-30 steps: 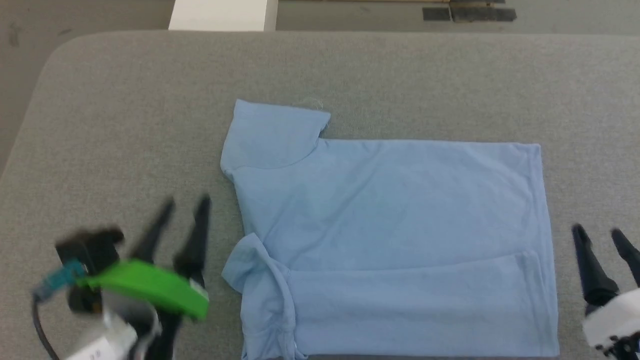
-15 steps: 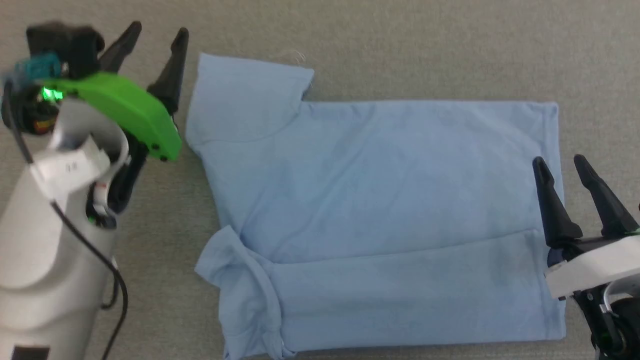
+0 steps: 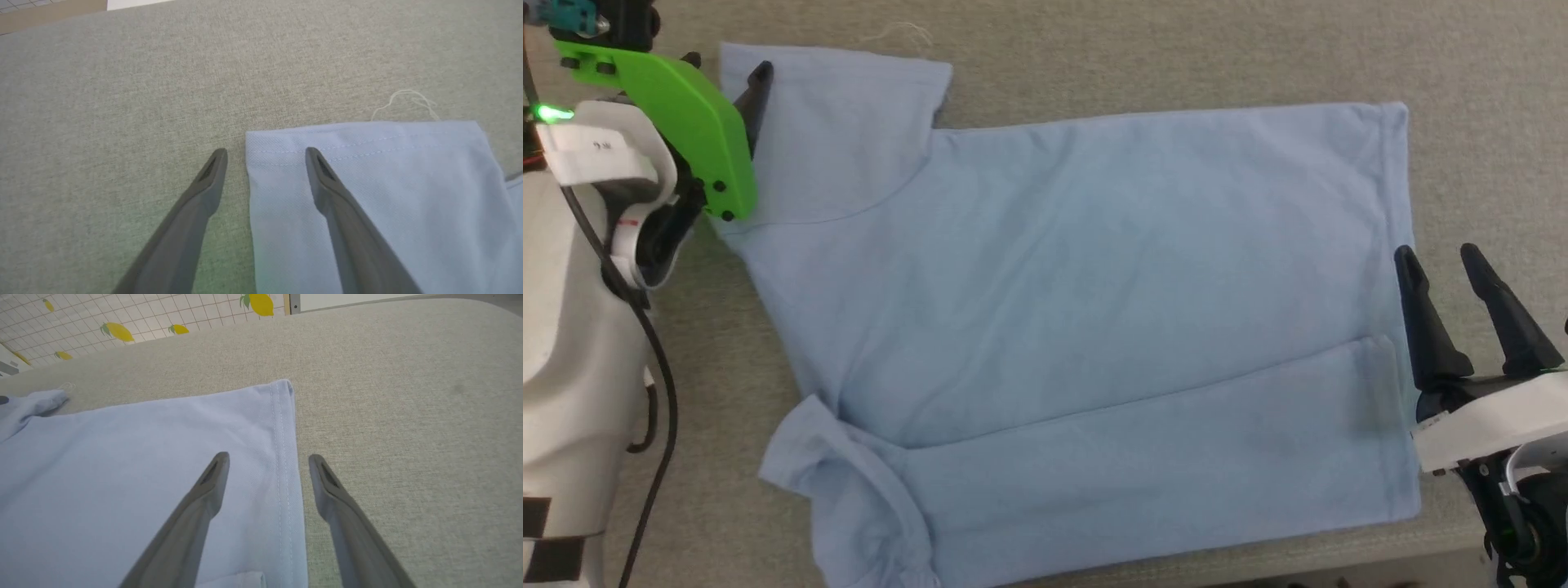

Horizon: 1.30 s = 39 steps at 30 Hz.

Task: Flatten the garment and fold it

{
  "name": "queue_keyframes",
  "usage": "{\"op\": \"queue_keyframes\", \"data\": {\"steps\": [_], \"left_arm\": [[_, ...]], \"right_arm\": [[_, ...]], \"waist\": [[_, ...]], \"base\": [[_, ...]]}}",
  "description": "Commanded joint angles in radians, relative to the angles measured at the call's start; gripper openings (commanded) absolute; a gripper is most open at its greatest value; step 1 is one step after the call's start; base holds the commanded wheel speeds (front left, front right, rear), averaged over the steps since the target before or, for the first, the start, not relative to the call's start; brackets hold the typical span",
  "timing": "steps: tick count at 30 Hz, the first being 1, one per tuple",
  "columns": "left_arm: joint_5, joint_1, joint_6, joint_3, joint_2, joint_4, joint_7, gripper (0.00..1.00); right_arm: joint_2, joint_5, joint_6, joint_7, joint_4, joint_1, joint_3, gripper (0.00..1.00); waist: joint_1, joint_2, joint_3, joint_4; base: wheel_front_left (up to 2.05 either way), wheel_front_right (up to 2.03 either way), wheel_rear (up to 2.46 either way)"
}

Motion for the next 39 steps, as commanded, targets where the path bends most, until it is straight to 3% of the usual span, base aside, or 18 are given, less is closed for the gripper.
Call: {"op": "queue_keyframes", "data": {"steps": [1, 5, 6, 7, 15, 19, 23, 28, 39], "left_arm": [[0.000, -0.020, 0.009, 0.003, 0.014, 0.007, 0.014, 1.00], [-0.006, -0.023, 0.029, 0.005, 0.024, 0.024, 0.061, 1.00], [-0.010, -0.022, 0.028, 0.004, 0.025, 0.025, 0.070, 0.20], [-0.015, -0.021, 0.025, 0.003, 0.024, 0.024, 0.073, 0.00], [-0.039, 0.011, 0.005, -0.019, -0.003, 0.018, 0.062, 0.00], [-0.045, 0.020, -0.005, -0.031, -0.015, 0.011, 0.049, 0.00], [-0.048, 0.014, -0.010, -0.041, -0.030, 0.008, 0.038, 0.00], [-0.052, 0.001, -0.011, -0.050, -0.052, 0.010, 0.022, 0.00], [-0.059, -0.020, -0.021, -0.070, -0.092, 0.040, -0.020, 0.00]], "right_arm": [[-0.002, 0.004, -0.001, -0.009, 0.004, -0.021, -0.003, 1.00], [-0.007, 0.007, -0.001, -0.014, 0.008, -0.025, -0.011, 1.00], [-0.008, 0.008, -0.001, -0.014, 0.009, -0.027, -0.012, 1.00], [-0.009, 0.008, -0.001, -0.014, 0.009, -0.028, -0.014, 1.00], [-0.063, 0.028, -0.001, 0.032, -0.028, -0.085, -0.028, 1.00], [-0.109, 0.057, -0.001, 0.132, -0.034, -0.173, -0.042, 1.00], [-0.156, 0.083, -0.001, 0.323, 0.037, -0.277, -0.053, 1.00], [-0.156, 0.108, -0.001, 0.503, 0.149, -0.383, -0.085, 1.00], [-0.170, 0.069, -0.001, 0.601, 0.315, -0.471, -0.092, 1.00]], "waist": [[-0.0001, 0.0000, 0.031, -0.028], [-0.0001, 0.0000, 0.043, -0.034], [-0.0001, 0.0000, 0.045, -0.035], [-0.0001, 0.0000, 0.045, -0.034], [-0.0001, 0.0000, 0.013, 0.006], [-0.0001, 0.0000, -0.002, 0.031], [-0.0001, 0.0000, 0.001, 0.056], [-0.0001, 0.0000, 0.014, 0.084], [-0.0001, 0.0000, 0.044, 0.130]], "base": [[0.00, 0.00, 0.00], [0.00, 0.00, 0.00], [0.00, 0.00, 0.00], [0.00, 0.00, 0.00], [0.00, 0.00, 0.00], [0.00, 0.00, 0.00], [0.00, 0.00, 0.00], [0.00, 0.00, 0.00], [0.00, 0.00, 0.00]]}}
